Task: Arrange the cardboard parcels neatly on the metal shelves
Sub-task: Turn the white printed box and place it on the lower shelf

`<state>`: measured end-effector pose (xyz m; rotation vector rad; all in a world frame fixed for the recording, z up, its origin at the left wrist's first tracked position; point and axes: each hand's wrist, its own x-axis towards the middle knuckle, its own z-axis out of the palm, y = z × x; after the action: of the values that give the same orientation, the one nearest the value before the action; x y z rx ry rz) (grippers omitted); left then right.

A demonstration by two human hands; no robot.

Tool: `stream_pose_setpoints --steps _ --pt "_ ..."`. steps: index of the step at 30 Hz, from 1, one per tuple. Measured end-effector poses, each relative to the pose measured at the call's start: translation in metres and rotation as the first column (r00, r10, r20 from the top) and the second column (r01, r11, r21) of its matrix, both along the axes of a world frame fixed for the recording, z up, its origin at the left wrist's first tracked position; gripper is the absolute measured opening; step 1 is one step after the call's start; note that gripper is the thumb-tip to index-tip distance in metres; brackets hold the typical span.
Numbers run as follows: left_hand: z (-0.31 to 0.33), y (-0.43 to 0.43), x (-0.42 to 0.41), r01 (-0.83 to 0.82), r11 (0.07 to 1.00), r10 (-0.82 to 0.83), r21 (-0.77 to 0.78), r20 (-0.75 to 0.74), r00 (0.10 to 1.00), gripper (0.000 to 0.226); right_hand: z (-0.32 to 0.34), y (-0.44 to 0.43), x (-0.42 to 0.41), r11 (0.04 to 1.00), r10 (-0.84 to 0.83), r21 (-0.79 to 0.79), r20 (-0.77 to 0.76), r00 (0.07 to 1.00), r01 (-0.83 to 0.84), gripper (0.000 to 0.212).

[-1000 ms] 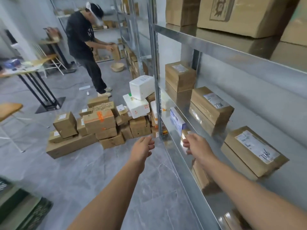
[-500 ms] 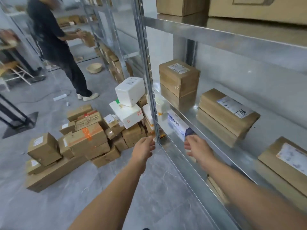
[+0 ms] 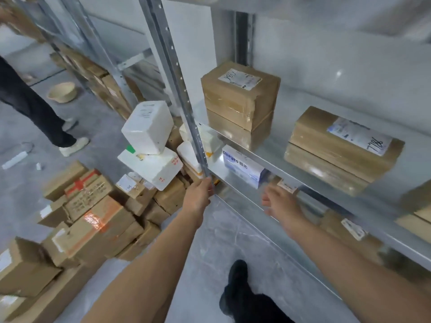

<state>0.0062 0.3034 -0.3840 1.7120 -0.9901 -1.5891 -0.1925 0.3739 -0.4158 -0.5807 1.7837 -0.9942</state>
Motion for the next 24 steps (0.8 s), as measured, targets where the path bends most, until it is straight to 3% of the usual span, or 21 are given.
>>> stream_pose_setpoints --steps 9,14,18,21,24 --pt "-0.041 -0.111 0.005 0.118 0.992 -0.121 0.040 0.077 0.990 0.024 -0.054 -0.095 0.021 0.997 -0.033 0.071 -0.014 0.999 0.034 0.029" --pt "-0.082 -0.165 0.012 0.159 0.981 -0.163 0.112 0.028 0.986 0.024 -0.074 -0.123 0.023 0.988 -0.118 0.099 -0.015 0.993 0.119 0.027" --pt "-0.156 -0.212 0.010 0.237 0.961 -0.243 0.142 0.024 0.970 0.051 -0.125 -0.146 0.014 0.961 -0.258 0.084 -0.064 0.964 0.263 0.027" --pt "-0.194 -0.243 -0.005 0.218 0.963 -0.226 0.156 0.038 0.973 0.037 -0.168 -0.164 0.004 0.923 -0.375 0.053 -0.103 0.922 0.381 0.027" --pt "-0.232 -0.274 -0.020 0.240 0.961 -0.255 0.139 0.098 0.962 0.039 -0.212 -0.183 -0.003 0.869 -0.491 0.014 -0.105 0.865 0.495 0.020"
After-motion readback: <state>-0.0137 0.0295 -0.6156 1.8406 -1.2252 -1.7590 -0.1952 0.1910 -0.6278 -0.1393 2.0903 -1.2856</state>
